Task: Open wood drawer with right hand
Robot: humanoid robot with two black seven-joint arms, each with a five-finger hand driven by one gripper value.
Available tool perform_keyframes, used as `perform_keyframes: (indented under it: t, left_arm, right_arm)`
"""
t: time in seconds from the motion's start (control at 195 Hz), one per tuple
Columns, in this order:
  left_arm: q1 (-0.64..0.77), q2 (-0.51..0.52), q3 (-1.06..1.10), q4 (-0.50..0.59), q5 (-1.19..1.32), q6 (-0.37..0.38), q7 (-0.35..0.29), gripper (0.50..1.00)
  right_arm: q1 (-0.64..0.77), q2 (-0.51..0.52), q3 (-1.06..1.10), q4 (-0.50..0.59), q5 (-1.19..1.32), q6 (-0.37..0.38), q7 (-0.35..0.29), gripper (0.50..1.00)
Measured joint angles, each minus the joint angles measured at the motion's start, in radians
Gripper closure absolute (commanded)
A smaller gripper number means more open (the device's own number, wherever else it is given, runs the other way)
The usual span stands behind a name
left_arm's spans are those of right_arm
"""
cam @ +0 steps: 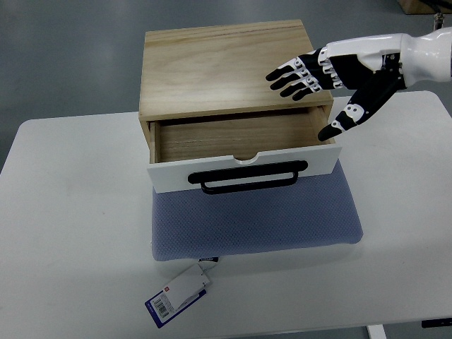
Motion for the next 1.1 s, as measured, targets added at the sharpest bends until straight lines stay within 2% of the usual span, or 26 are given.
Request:
perform_keyframes:
  t: [0.251, 0.405, 0.508, 0.631, 0.811, 0.908, 1.098]
  left_arm:
    - [0.000, 0.000, 0.000, 0.000, 0.000, 0.000, 0.000, 0.500]
    - [0.000, 0.000, 0.000, 0.000, 0.000, 0.000, 0.000, 0.500]
    - [0.000, 0.000, 0.000, 0.000, 0.000, 0.000, 0.000, 0.500]
    - [0.000, 0.000, 0.000, 0.000, 0.000, 0.000, 0.000, 0.500]
    - [0.000, 0.000, 0.000, 0.000, 0.000, 0.000, 0.000, 0.500]
    - [0.000, 0.000, 0.000, 0.000, 0.000, 0.000, 0.000, 0.500]
    - [0.000, 0.000, 0.000, 0.000, 0.000, 0.000, 0.000, 0.500]
  right_arm:
    - [-0.074, 0.026, 0.020, -0.411, 0.354, 0.000, 0.028, 0.562]
    - [-0.133, 0.140, 0.032, -0.670, 0.506, 0.000, 0.043, 0.562]
    - [-0.185, 0.222, 0.049, -0.788, 0.555, 0.000, 0.071, 0.562]
    - [-0.227, 0.313, 0.057, -0.868, 0.570, -0.022, 0.117, 0.564]
    - [-0.246, 0.455, 0.057, -0.950, 0.569, -0.253, 0.183, 0.564]
    - [-0.255, 0.512, 0.057, -0.972, 0.567, -0.341, 0.210, 0.564]
    - [-0.282, 0.561, 0.066, -0.977, 0.568, -0.407, 0.243, 0.562]
